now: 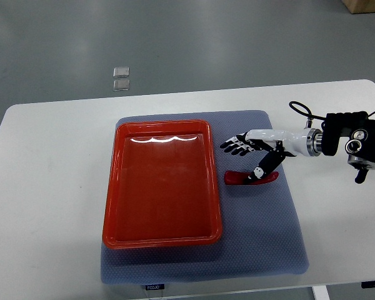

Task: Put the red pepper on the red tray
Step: 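Lower the right hand down over the red pepper beside the tray, then close the right hand fingers around the red pepper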

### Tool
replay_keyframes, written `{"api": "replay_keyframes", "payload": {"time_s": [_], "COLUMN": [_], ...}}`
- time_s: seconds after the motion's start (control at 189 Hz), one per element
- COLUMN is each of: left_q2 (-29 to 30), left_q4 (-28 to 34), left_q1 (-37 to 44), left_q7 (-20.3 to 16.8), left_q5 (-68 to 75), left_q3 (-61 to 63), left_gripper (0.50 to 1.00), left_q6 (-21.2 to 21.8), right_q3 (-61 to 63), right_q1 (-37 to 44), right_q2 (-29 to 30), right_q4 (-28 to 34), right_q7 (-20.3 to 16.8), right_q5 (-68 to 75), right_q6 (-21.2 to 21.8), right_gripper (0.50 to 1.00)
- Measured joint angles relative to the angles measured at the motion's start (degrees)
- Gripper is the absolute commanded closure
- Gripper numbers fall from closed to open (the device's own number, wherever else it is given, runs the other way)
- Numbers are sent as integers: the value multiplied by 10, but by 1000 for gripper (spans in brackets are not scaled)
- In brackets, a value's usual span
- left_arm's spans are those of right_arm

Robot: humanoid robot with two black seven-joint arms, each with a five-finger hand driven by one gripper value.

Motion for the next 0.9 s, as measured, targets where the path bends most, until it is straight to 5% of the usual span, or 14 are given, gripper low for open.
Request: {"api": "replay_keyframes", "payload": {"time_s": [0.27,0.902], "left_q2": [0,0], "left_q4": [0,1], "left_q1": [1,2], "left_q7": [0,0], "left_q5": [0,0], "left_q3": [0,0], "left_gripper": [500,500], "left_q6": [0,0], "right_q3": [1,-4], "right_q1": [-22,-58], "right_q2": [5,5], "right_q4": [1,-3], "right_q7": [5,15], "right_q5": [-13,-70], "right_q6": [-49,-85], "right_gripper": [595,605]}}
